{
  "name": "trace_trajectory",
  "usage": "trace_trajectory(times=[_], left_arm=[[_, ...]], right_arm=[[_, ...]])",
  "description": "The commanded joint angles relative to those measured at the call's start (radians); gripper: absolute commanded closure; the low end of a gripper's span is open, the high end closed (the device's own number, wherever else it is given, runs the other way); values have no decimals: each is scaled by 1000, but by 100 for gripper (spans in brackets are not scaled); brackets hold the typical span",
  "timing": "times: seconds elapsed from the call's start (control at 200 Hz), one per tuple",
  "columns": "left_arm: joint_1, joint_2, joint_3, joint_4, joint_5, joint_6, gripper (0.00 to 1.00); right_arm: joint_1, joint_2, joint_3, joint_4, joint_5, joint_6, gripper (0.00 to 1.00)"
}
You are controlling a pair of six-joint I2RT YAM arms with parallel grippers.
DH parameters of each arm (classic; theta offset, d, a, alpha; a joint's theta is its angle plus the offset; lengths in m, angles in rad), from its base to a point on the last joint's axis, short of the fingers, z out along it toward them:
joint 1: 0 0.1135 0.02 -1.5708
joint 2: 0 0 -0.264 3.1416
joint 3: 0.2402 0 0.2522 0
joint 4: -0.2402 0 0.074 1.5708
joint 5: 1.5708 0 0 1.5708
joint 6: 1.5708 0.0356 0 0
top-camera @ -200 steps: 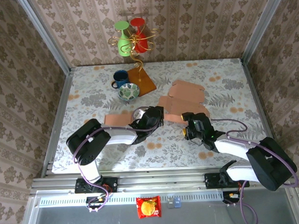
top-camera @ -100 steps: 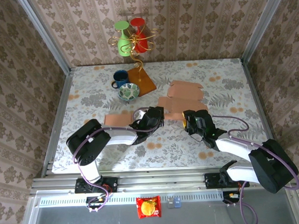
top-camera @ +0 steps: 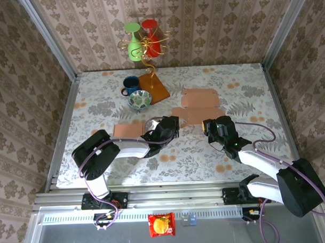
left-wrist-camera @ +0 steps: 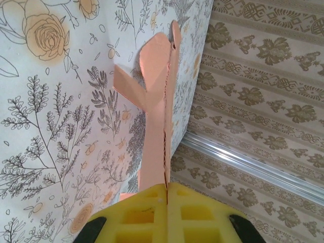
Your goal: Fold the paper box
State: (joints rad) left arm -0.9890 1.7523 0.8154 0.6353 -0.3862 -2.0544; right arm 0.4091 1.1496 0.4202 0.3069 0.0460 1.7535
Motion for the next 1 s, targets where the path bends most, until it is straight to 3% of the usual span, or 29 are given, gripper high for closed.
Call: trace_trajectory(times=[0.0,0.585,0.865,0.995], left_arm=[[-8,-28,24,-3,-19,-28,100],[-19,-42,12,9,-19,-26,98],[-16,-79,-2,-29,-2,-4,66],[-1,-121,-15,-67,28,41,57]], right_arm=[[-14,-20,38,-54,20,-29,98],[-64,-40,116,-135,-31,-101,100],[-90,-54,172,-219,-54,-133,100],[-121,-59,219,-271,-83,-165,100]])
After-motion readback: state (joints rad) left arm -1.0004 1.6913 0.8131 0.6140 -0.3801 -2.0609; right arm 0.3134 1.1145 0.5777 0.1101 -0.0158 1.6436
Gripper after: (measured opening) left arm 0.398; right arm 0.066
